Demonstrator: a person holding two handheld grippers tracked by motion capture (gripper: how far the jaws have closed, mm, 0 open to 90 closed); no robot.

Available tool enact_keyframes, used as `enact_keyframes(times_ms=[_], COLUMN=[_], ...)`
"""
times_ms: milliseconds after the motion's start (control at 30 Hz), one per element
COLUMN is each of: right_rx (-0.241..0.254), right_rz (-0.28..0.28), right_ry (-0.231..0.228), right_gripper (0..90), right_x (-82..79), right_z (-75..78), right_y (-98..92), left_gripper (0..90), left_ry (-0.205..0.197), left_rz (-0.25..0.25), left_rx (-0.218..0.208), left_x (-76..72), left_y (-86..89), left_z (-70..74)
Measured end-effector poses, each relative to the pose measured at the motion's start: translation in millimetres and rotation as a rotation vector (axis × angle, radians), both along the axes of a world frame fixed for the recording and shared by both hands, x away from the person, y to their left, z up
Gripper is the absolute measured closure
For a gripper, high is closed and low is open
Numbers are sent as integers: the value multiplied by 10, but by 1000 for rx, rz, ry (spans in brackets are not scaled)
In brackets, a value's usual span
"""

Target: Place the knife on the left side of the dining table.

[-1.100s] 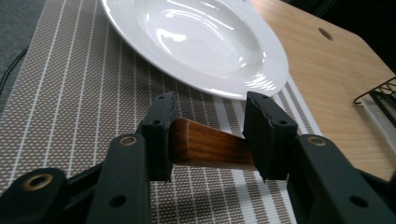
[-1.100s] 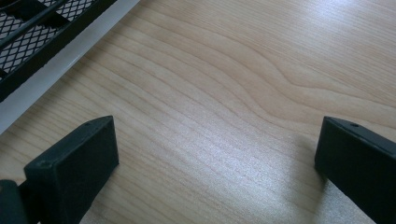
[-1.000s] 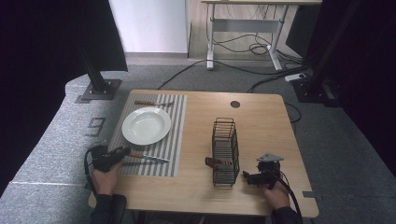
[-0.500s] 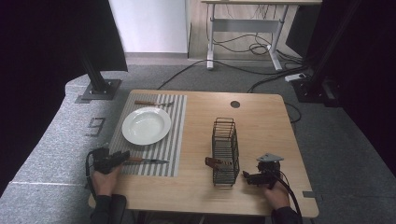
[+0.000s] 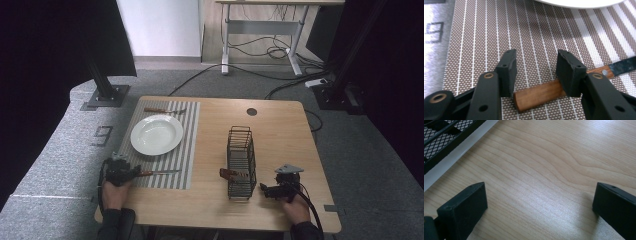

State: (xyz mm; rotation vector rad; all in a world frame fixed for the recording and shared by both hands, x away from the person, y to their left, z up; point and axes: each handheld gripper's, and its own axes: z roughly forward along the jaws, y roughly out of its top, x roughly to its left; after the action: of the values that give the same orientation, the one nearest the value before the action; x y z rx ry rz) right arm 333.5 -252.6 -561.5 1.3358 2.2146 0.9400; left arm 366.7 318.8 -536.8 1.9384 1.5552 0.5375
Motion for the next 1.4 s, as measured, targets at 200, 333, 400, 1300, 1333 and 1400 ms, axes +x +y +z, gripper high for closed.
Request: enact_keyframes(times_ms=[200,333,400,1300,1333,1400], right_rx=[0,0,0,0,0,1], right_rz=[0,0,0,-1,-1,-2], right_ry=[0,0,0,0,0,0], right_gripper=[0,0,0,0,0,0], right_x=[-1,-1,-1,-1,-1,-2], right_z=[0,0,0,0,0,0], right_y=[0,0,0,1,0,2], left_gripper=[374,311,291,204,202,202], left_ry=[-26,-51,-63,-4,-9,-26], left_rz=[-42,-93,-109,-99,-100,-109], left_rx=[-8,-11,-24,102,97,77], left_x=[-30,-53,-68,-157,-163,-175], left_y=[-61,-141,-162,-2,-3,4], left_z=[10,80,117,-7,3,43])
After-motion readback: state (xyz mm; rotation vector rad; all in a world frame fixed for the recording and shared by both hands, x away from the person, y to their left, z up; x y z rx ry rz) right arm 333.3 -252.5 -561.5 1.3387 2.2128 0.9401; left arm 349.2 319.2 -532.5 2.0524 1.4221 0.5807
